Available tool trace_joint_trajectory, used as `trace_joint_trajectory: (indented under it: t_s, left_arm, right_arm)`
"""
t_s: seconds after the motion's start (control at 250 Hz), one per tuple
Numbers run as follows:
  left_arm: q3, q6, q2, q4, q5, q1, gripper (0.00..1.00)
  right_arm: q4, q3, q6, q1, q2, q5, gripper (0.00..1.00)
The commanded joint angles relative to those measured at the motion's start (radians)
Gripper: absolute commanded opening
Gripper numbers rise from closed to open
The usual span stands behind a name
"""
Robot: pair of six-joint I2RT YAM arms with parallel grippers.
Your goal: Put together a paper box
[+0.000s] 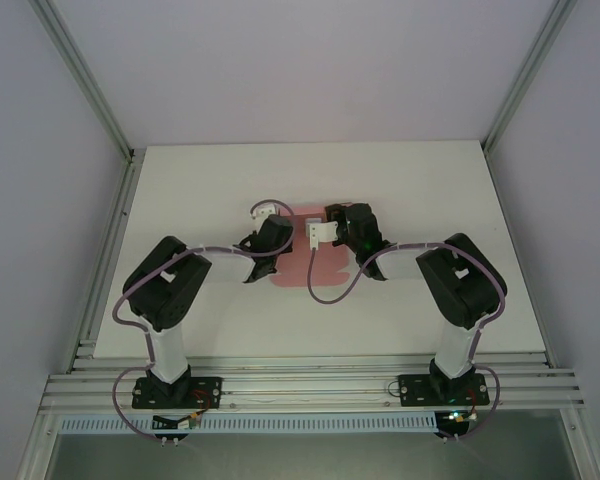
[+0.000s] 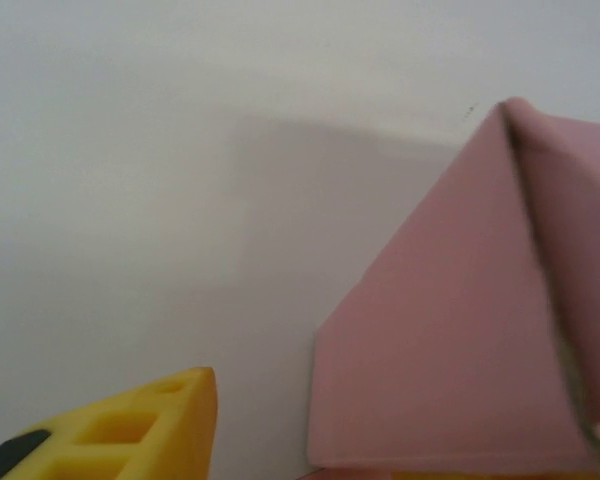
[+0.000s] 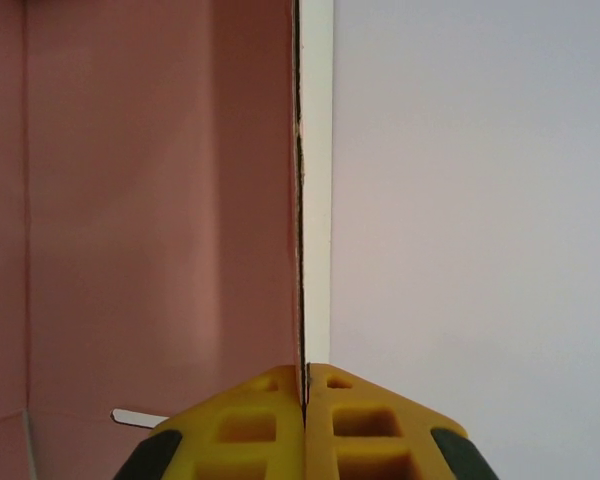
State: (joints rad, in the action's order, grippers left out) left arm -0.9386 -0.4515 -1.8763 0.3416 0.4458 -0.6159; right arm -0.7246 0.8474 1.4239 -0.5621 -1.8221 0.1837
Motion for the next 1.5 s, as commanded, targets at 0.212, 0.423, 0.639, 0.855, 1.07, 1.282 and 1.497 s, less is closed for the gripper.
trace_joint_trajectory:
  t_s: [0.212,0.423,0.639,0.855,1.07,1.282,1.497]
  left_arm:
    - [-0.075,0.024,-0.068,-0.02,0.093,0.019,0.08]
    - [-0.062,0.032,-0.021,-0.059,0.165,0.009,0.0]
    - [-0.026,0.067,0.07,-0.024,0.034,0.022,0.0]
    - [0.115,0.103,0.206,0.164,-0.226,0.044,0.0]
    - [0.236,0.116,0.337,0.367,-0.619,0.081,0.0]
    - [0.246,0.09,0.365,0.501,-0.938,0.083,0.0]
    - [0.2,0.091,0.354,0.459,-0.95,0.083,0.0]
  right_arm:
    - [0.158,-0.018,-0.074,0.004,0.053,-0.043,0.0]
    - [0.499,0.039,-0.173,0.005,0.181,-0.139,0.18]
    - [0.66,0.184,-0.564,0.057,0.385,-0.299,0.64]
    - [0.63,0.295,-1.044,0.211,0.519,-0.225,1.0]
    - [1.056,0.621,-1.448,0.539,0.35,-0.406,1.0]
    - [1.181,0.661,-1.356,0.498,0.197,-0.79,1.0]
    - [1.368,0.736,-1.19,0.353,0.055,-0.895,1.0]
